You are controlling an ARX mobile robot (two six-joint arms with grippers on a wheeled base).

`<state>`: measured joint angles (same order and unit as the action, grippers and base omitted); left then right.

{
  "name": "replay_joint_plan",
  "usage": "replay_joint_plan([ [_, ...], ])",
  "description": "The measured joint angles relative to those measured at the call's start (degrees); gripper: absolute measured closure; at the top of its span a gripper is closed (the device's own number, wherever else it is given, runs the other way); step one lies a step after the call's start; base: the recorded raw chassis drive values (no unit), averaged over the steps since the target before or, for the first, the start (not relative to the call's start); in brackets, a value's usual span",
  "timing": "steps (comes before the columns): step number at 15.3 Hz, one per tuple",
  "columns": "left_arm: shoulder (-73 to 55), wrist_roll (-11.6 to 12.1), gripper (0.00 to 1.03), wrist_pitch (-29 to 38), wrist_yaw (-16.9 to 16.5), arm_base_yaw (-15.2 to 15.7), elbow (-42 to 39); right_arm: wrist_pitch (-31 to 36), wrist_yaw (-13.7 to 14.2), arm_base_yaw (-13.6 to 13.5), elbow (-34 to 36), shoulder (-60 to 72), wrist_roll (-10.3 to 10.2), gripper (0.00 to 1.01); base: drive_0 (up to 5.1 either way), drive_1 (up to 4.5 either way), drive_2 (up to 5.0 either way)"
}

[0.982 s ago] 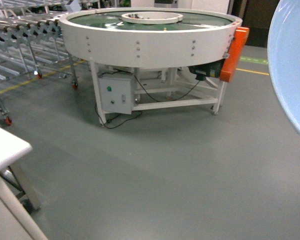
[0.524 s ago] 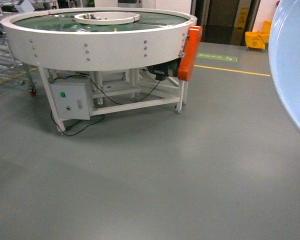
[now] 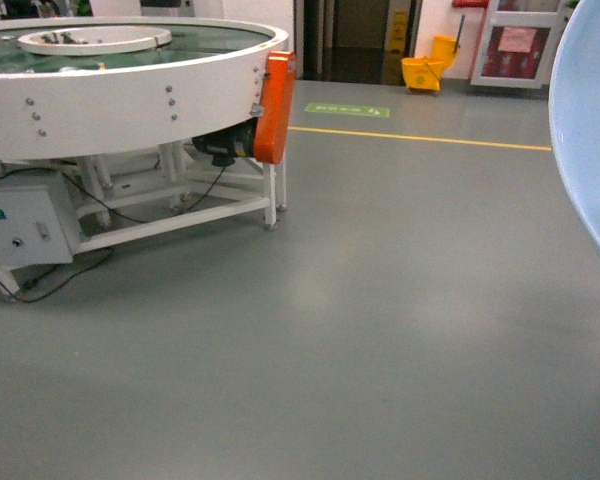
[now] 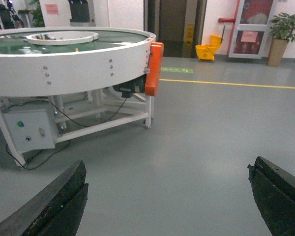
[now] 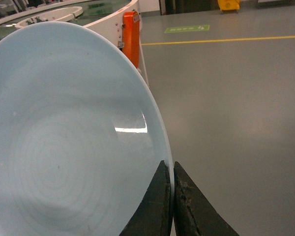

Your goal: Place blue tray on left shelf second layer neatly

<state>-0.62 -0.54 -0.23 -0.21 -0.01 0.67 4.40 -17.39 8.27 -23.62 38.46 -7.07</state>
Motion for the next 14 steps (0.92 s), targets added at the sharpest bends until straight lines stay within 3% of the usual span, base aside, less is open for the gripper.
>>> replay_joint_plan([
  [14,0.0,0.0,0.05,0.0,0.2,0.0,0.0,0.0,-0.5,0.0,0.0,-0.3,0.0,0.99,2.0,-0.32,-6.4],
])
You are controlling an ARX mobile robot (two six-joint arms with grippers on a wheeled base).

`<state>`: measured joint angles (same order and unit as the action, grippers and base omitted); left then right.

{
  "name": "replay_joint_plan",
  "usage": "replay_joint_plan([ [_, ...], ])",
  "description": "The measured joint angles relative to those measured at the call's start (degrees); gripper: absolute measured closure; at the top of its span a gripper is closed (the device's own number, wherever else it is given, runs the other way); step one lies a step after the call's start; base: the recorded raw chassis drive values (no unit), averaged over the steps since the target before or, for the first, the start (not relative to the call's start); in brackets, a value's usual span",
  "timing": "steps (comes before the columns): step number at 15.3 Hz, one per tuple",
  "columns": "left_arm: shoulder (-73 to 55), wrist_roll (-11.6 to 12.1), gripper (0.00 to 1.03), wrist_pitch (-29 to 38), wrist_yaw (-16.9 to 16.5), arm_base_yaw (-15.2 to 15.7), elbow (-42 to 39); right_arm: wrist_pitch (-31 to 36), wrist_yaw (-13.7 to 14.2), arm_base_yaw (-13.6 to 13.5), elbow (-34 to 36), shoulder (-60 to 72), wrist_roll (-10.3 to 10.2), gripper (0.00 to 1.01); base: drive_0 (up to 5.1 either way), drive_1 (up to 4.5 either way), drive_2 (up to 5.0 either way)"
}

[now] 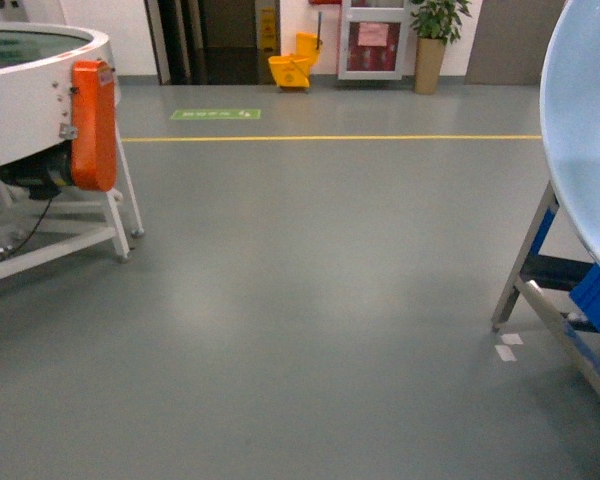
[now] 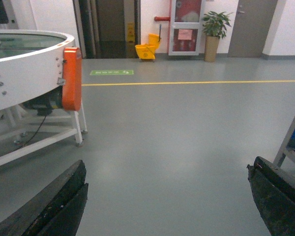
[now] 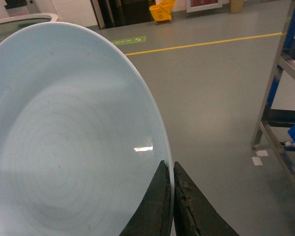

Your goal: Place blue tray on left shelf second layer neatly

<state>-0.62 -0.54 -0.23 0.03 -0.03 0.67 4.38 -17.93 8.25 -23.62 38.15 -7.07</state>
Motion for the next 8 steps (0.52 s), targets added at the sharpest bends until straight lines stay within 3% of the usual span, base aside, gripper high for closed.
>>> replay_joint_plan([
  [5,0.0,0.0,0.05,0.0,0.0,0.0,0.0,0.0,0.0,0.0,0.0,0.1,0.0,0.99,2.0,-0.13,-6.3],
  [8,0.0,0.0,0.05,0.0,-0.2,0.0,0.0,-0.4,0.4,0.0,0.0,0.5,0.0,0.99,-1.4,-1.36,-1.4],
])
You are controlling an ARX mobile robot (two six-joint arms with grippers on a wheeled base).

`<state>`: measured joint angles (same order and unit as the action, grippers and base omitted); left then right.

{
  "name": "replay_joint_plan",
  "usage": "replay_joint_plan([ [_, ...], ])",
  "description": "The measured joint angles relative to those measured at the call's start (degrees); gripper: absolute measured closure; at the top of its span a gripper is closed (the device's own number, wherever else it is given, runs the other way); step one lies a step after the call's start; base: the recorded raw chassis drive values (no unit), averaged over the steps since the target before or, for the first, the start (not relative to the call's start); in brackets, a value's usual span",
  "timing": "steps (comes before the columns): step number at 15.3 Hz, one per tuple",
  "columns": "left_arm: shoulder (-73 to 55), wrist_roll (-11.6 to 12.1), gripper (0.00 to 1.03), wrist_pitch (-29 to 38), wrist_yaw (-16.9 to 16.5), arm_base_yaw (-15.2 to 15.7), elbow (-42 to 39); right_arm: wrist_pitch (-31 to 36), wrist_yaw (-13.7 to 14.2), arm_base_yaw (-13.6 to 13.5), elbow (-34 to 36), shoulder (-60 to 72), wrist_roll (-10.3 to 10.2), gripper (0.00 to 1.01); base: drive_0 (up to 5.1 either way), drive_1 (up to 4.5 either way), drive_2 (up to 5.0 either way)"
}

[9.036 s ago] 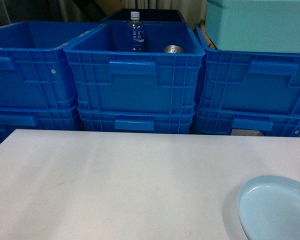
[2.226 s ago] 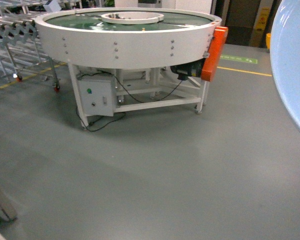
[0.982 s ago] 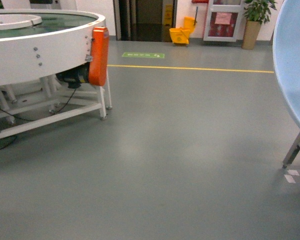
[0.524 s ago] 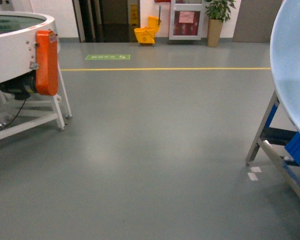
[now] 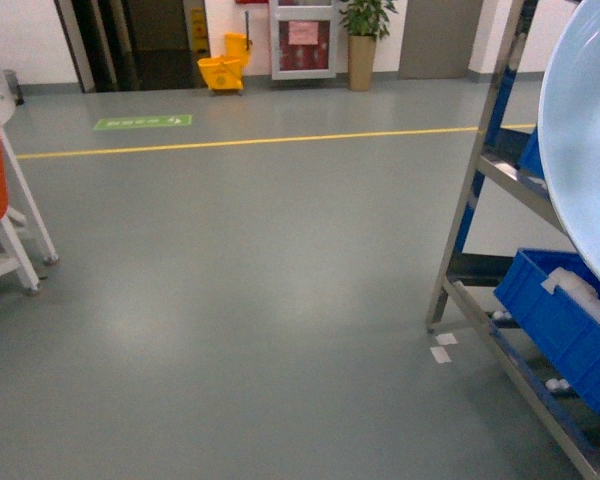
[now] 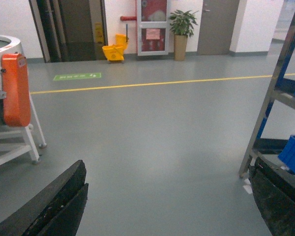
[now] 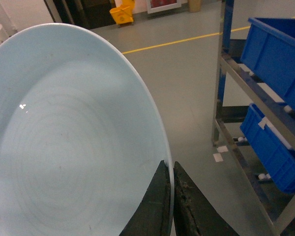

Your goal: Place blue tray on left shelf second layer neatly

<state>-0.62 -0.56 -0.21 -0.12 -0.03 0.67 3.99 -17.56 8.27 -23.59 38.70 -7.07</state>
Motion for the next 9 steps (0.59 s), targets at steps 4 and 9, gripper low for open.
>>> replay_joint_plan([
  [4,0.0,0.0,0.05,0.0,0.1,0.0,0.0,0.4,-0.2,-0.1,0.0,-0.5,0.0,0.99,-1.5,-1.54,-1.5],
  [9,0.0,0.0,0.05,0.0,0.1,0.0,0.0,0.4,-0.3,0.0,0.0,-0.5,0.0,0.99,-4.3,2.3,-2.6],
])
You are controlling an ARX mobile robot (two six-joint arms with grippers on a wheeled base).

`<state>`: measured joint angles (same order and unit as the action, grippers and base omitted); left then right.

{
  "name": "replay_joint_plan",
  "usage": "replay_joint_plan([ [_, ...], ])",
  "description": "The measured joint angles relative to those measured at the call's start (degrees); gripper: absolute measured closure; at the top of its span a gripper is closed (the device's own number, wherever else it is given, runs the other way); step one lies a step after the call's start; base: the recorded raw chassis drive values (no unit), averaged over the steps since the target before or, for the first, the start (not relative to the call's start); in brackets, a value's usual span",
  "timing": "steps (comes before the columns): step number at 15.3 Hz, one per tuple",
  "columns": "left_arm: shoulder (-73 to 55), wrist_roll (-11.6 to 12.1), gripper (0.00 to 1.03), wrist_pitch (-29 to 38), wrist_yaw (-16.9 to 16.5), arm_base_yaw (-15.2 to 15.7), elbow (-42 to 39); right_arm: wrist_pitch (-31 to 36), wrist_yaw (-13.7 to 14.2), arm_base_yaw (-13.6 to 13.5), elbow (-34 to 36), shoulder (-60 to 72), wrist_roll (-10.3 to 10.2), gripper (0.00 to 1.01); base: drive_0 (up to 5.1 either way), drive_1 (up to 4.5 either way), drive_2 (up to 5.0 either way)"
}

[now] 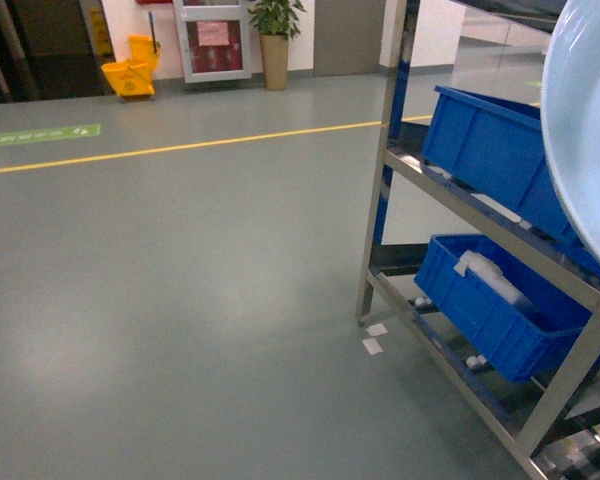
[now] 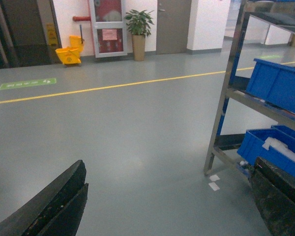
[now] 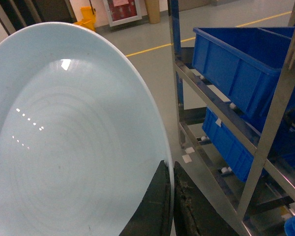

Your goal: Place blue tray on left shelf second layer neatly

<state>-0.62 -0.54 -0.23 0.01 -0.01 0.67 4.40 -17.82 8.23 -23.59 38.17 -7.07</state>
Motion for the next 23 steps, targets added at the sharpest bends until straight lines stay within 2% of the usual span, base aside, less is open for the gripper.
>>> replay_joint_plan([
  [7,0.0,0.0,0.05,0.1,0.0,0.0,0.0,0.0,0.0,0.0,0.0,0.0,0.0,0.99,-3.8,2.98,-3.8],
  [23,0.0,0.0,0.05,0.1,0.1,0.0,0.0,0.0,-0.2,0.0,0.0,0.3,0.0,0.99,-1.6,-1.56,-1.6],
])
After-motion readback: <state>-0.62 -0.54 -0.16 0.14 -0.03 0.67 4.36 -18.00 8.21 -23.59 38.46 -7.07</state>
